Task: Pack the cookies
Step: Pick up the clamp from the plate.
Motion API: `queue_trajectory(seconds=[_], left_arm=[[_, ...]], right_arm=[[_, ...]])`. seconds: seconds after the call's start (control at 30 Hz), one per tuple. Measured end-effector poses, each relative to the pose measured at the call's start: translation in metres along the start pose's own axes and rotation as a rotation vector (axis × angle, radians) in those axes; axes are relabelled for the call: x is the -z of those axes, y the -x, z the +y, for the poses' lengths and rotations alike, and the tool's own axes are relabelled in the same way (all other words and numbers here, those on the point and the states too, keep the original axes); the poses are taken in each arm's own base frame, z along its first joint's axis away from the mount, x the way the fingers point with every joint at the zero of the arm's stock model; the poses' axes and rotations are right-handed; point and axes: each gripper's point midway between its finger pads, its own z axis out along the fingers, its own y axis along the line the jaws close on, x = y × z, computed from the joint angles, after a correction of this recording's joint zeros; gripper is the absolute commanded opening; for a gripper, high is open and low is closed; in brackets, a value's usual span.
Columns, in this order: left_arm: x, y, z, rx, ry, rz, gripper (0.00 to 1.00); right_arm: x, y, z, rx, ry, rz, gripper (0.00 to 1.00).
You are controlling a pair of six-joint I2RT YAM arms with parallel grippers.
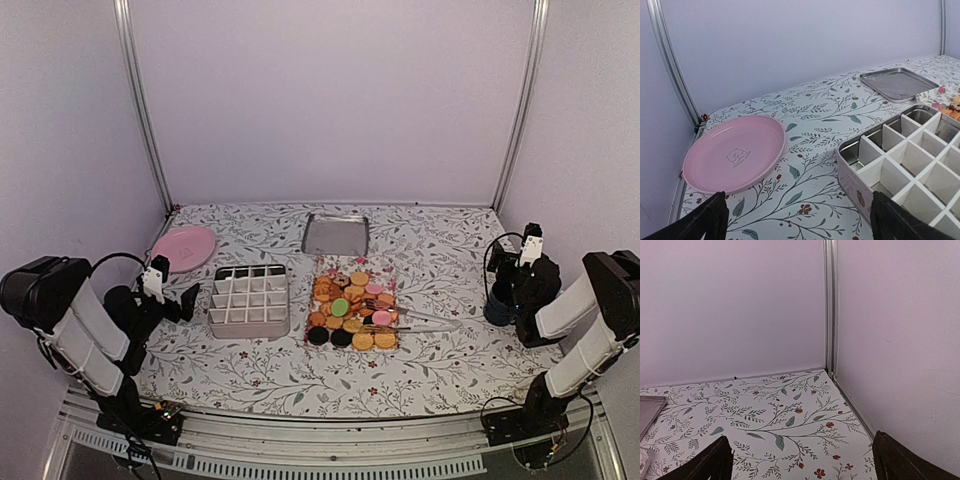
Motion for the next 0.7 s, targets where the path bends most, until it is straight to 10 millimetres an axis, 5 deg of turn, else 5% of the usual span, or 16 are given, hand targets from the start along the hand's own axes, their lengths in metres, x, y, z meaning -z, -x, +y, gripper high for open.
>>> queue_trajectory(seconds=[0.57, 0.7], left_arm=[[0.0, -0.001, 0.009, 0.015, 0.051, 0.006, 1.0], [0.006, 0.029, 0.025, 0.03, 0.111, -0.09, 1.0]], right_arm=[[0.004, 0.002, -0.003, -0.01, -0.018, 0.001, 0.99], [0.007, 0.026, -0.005, -0.026, -0.058, -0.006, 0.99]])
